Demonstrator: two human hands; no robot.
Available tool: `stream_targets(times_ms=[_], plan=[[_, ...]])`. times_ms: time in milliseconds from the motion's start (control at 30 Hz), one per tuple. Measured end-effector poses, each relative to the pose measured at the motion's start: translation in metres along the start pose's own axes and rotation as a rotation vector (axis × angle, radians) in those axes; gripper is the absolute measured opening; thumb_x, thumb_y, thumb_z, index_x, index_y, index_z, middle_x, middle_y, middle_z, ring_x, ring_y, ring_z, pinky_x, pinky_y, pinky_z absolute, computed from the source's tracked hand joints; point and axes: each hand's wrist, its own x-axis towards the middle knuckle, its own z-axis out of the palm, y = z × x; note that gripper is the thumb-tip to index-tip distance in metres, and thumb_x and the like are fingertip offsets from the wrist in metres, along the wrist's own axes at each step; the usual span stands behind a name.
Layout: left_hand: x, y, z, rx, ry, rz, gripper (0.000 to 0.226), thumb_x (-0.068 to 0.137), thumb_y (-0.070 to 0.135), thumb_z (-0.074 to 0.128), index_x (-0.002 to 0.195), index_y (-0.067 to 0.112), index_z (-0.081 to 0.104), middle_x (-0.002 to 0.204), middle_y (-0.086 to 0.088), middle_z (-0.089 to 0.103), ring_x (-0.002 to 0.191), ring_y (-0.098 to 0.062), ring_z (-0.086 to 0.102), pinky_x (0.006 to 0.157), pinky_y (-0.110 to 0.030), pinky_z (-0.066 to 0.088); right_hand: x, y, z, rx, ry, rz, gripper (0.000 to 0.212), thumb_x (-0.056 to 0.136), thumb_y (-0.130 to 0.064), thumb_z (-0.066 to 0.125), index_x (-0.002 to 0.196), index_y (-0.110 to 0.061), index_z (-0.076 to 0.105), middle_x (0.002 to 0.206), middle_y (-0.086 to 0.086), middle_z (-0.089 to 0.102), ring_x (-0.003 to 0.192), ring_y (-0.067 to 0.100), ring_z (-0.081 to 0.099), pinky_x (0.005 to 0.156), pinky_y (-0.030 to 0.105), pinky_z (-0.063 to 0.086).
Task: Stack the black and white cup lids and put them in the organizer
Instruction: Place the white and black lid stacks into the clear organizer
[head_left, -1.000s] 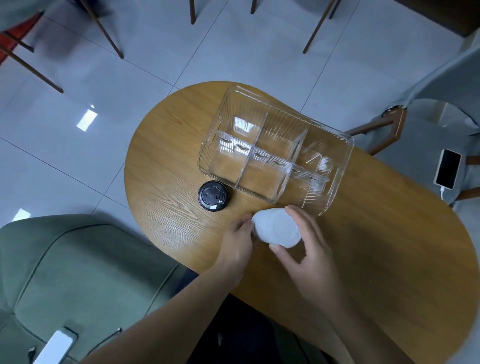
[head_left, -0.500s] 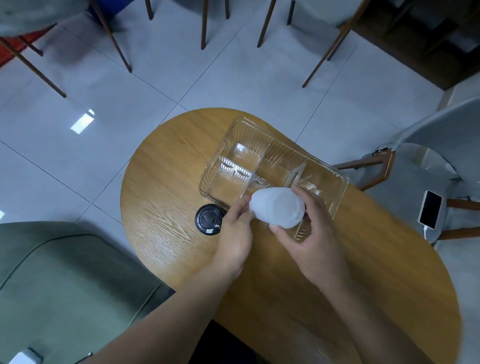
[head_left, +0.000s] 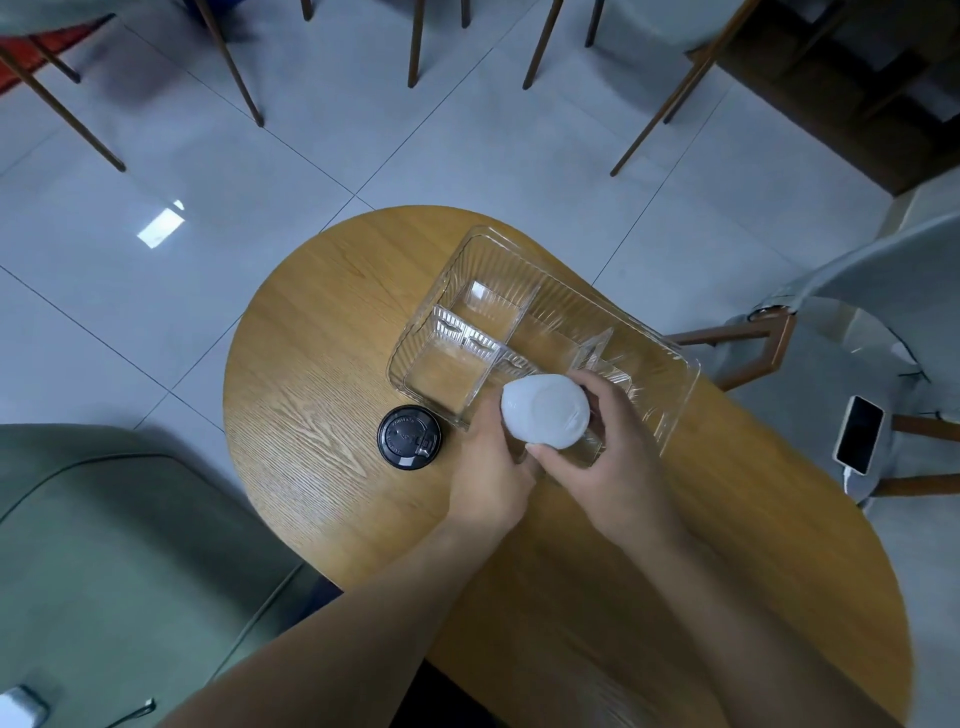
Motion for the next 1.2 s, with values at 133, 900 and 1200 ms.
stream_targets(times_ms=[133, 900, 1200], plan=[[0.006, 0.0, 0.004, 0.065, 0.027, -0.041, 0.068, 0.094, 0.032, 0.08, 0.152, 0.04, 0.047, 0.141, 0.015, 0.064, 0.123, -0.012, 0.066, 0.09, -0.032, 0.056, 0.006, -0.001, 0.008, -0.021, 0.006, -0.02, 0.084, 0.079, -0.036, 0.097, 0.149, -0.033, 0.052, 0.145, -0.017, 0.057, 0.136, 0.006, 0.055, 0.106, 0.043, 0.059], [0.007, -0.004, 0.009, 0.044, 0.009, -0.06, 0.069, 0.094, 0.008, 0.061, 0.158, 0.028, 0.046, 0.143, 0.008, 0.065, 0.125, -0.008, 0.063, 0.103, -0.024, 0.052, 0.022, 0.035, 0.039, -0.124, 0.033, -0.068, 0.081, 0.085, -0.046, 0.09, 0.154, -0.022, 0.054, 0.158, -0.005, 0.054, 0.152, 0.021, 0.046, 0.118, 0.053, 0.048], [0.003, -0.003, -0.001, 0.039, -0.012, -0.038, 0.066, 0.1, 0.003, 0.059, 0.16, 0.026, 0.046, 0.143, 0.013, 0.064, 0.119, 0.002, 0.057, 0.097, -0.008, 0.043, 0.024, 0.026, 0.036, -0.161, 0.031, -0.05, 0.092, 0.079, -0.049, 0.094, 0.155, -0.021, 0.052, 0.153, -0.004, 0.06, 0.141, 0.014, 0.047, 0.12, 0.054, 0.044]])
